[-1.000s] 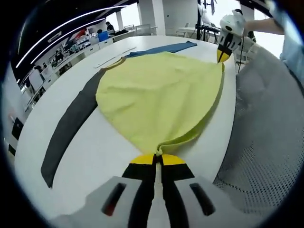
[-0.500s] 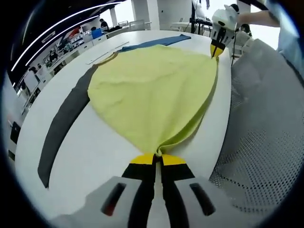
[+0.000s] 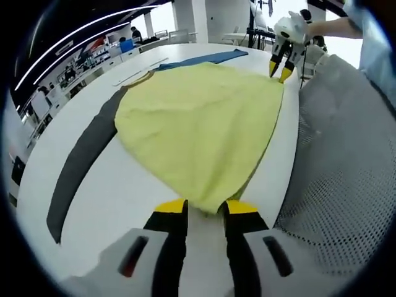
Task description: Fold the garment on the visible template until the final outline fits inside the template.
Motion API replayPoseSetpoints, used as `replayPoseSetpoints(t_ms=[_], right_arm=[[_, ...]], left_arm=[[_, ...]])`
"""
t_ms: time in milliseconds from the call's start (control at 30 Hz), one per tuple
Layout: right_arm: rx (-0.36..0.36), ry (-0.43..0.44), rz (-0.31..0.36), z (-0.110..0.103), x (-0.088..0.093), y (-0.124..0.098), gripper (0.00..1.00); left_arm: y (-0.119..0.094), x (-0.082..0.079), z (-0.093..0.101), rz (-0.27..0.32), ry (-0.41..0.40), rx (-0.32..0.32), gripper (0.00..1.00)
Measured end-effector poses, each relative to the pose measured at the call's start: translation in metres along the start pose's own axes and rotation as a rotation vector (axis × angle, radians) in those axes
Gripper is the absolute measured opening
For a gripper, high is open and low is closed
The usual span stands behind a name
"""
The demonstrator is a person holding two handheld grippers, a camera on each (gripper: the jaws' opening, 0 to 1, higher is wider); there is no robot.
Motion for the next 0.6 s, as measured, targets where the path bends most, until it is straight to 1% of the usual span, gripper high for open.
replayPoseSetpoints(t_ms=[67, 133, 167, 200, 233, 267, 300, 333, 367, 400, 467, 500, 533, 567, 600], right_arm=[[-0.002, 0.038, 0.014, 0.000, 0.000, -0.002, 0.24], [0.001, 0.086, 0.040, 0.002, -0.001, -0.003, 0.32], [0.001, 0.107, 0.055, 0.002, -0.002, -0.004, 0.38], [0.010, 0.150, 0.071, 0.004, -0.003, -0.005, 0.43], [0.013, 0.172, 0.085, 0.005, -0.004, -0.006, 0.48], [0.013, 0.219, 0.100, 0.007, -0.005, -0.008, 0.51], [0.025, 0.267, 0.093, 0.010, -0.004, -0.009, 0.53], [0.053, 0.313, 0.107, 0.016, -0.006, -0.009, 0.58], [0.062, 0.313, 0.140, 0.020, -0.009, -0.011, 0.62], [0.078, 0.337, 0.152, 0.024, -0.009, -0.013, 0.66], [0.089, 0.409, 0.180, 0.030, -0.012, -0.014, 0.86], [0.124, 0.431, 0.218, 0.038, -0.014, -0.015, 0.98], [0.166, 0.442, 0.216, 0.045, -0.011, -0.017, 0.99], [0.174, 0.472, 0.252, 0.047, -0.015, -0.018, 1.00], [0.187, 0.494, 0.242, 0.049, -0.012, -0.020, 1.00]], left_arm=[[-0.002, -0.004, 0.001, 0.038, -0.014, 0.008, 0.30], [-0.003, -0.005, 0.000, 0.063, -0.032, 0.010, 0.37], [-0.004, -0.006, -0.001, 0.079, -0.045, 0.009, 0.43], [-0.005, -0.009, -0.003, 0.107, -0.066, 0.009, 0.47], [-0.005, -0.012, -0.003, 0.127, -0.079, 0.011, 0.51], [-0.007, -0.016, -0.004, 0.163, -0.096, 0.015, 0.55], [-0.008, -0.020, -0.005, 0.185, -0.107, 0.017, 0.59], [-0.009, -0.025, -0.004, 0.210, -0.115, 0.023, 0.63], [-0.011, -0.029, -0.007, 0.235, -0.130, 0.009, 0.70], [-0.013, -0.032, -0.009, 0.249, -0.137, 0.002, 0.75], [-0.014, -0.036, -0.011, 0.265, -0.141, 0.007, 0.87], [-0.014, -0.038, -0.013, 0.275, -0.144, 0.003, 0.91], [-0.014, -0.039, -0.014, 0.279, -0.146, 0.002, 0.94], [-0.014, -0.040, -0.015, 0.278, -0.148, -0.003, 0.95], [-0.014, -0.040, -0.016, 0.278, -0.148, -0.007, 0.96]])
Point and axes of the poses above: the point that each gripper's makers call its tool centre point, and the gripper's own axes: y roughly forward along the fingers, z roughly to its right, x roughly out of its underside, the point moved 2 cm from there along -y, roughly backward along the fingers, and after that the axes turned 14 degrees about x, right-handed, at the moved point
